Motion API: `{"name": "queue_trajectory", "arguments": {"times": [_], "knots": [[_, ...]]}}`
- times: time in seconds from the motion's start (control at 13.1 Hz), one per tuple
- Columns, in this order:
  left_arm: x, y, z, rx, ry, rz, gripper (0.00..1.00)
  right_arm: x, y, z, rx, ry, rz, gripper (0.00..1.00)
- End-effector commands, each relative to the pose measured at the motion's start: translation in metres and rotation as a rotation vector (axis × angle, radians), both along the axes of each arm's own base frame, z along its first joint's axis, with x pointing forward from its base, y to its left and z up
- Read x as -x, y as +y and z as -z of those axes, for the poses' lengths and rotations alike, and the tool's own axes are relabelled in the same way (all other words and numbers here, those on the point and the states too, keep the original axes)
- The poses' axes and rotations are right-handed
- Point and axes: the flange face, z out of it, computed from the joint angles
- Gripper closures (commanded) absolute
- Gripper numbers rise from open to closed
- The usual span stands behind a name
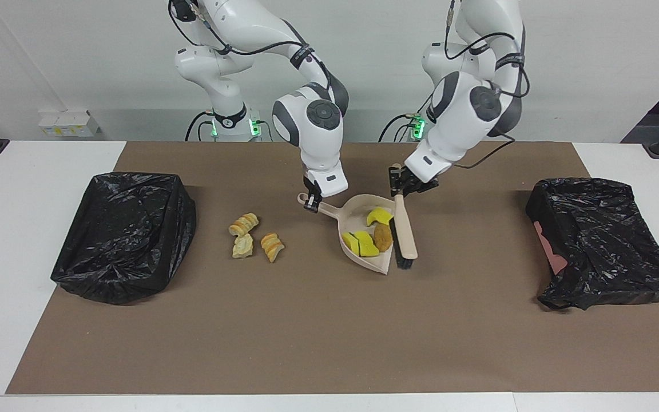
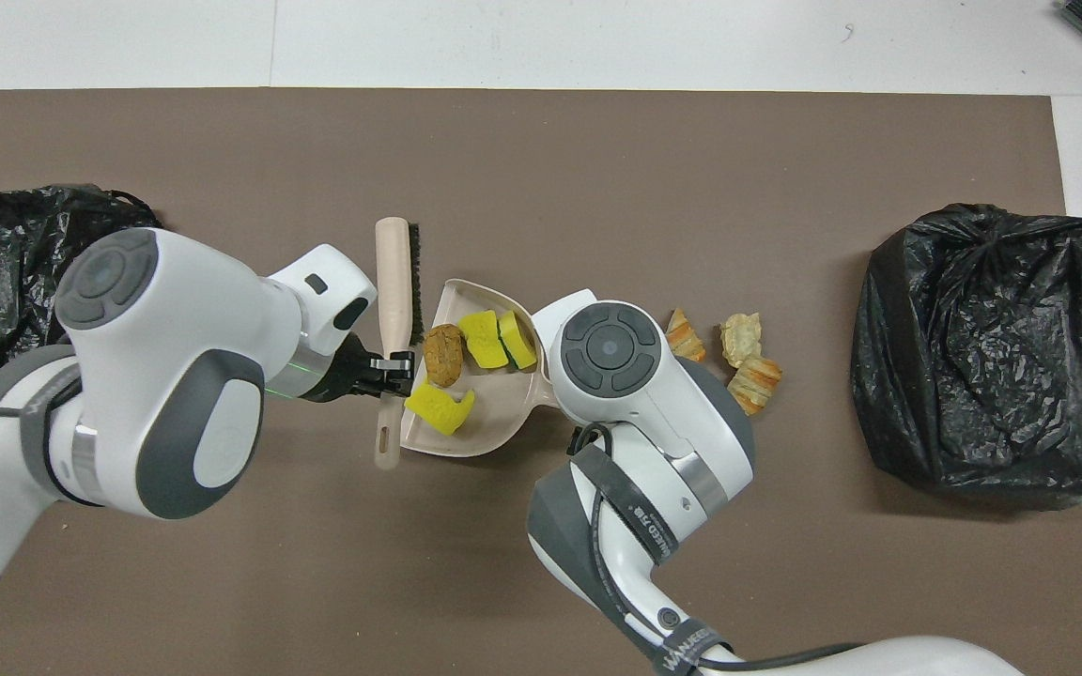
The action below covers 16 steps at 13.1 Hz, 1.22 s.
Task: Sweep and dump trash in bin
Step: 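Sweep the sponges and bread roll into the dustpan with the left gripper, then carry the dustpan to the nearer black bag with the right gripper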
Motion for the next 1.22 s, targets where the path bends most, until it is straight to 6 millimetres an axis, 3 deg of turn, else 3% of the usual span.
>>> {"name": "queue_trajectory", "arguments": {"times": [0.0, 0.15, 0.3, 0.53, 0.84, 1.07, 1.14], "knots": [[-0.006, 0.026, -0.004, -0.006, 0.025, -0.051, 1.0, -0.007, -0.008, -0.001, -0.002, -0.014, -0.008, 1.0], [-0.004, 0.046, 0.001, -0.058, 0.055, -0.061, 1.0, -0.019, -0.024, -0.02, -0.014, -0.042, 0.021, 1.0], [-0.002, 0.057, 0.025, -0.118, 0.072, -0.046, 1.0, -0.027, -0.049, -0.051, -0.027, -0.083, 0.052, 1.0], [0.02, 0.054, 0.053, -0.164, 0.113, -0.066, 1.0, -0.039, -0.114, -0.103, -0.02, -0.096, 0.066, 1.0], [0.093, -0.005, 0.073, -0.2, 0.078, -0.121, 1.0, -0.032, -0.236, -0.172, -0.02, -0.06, 0.098, 1.0], [0.143, -0.045, 0.076, -0.228, 0.086, -0.083, 1.0, -0.026, -0.328, -0.2, -0.013, -0.051, 0.08, 1.0], [0.158, -0.061, 0.08, -0.24, 0.093, -0.073, 1.0, -0.023, -0.369, -0.203, -0.017, -0.036, 0.072, 1.0]]}}
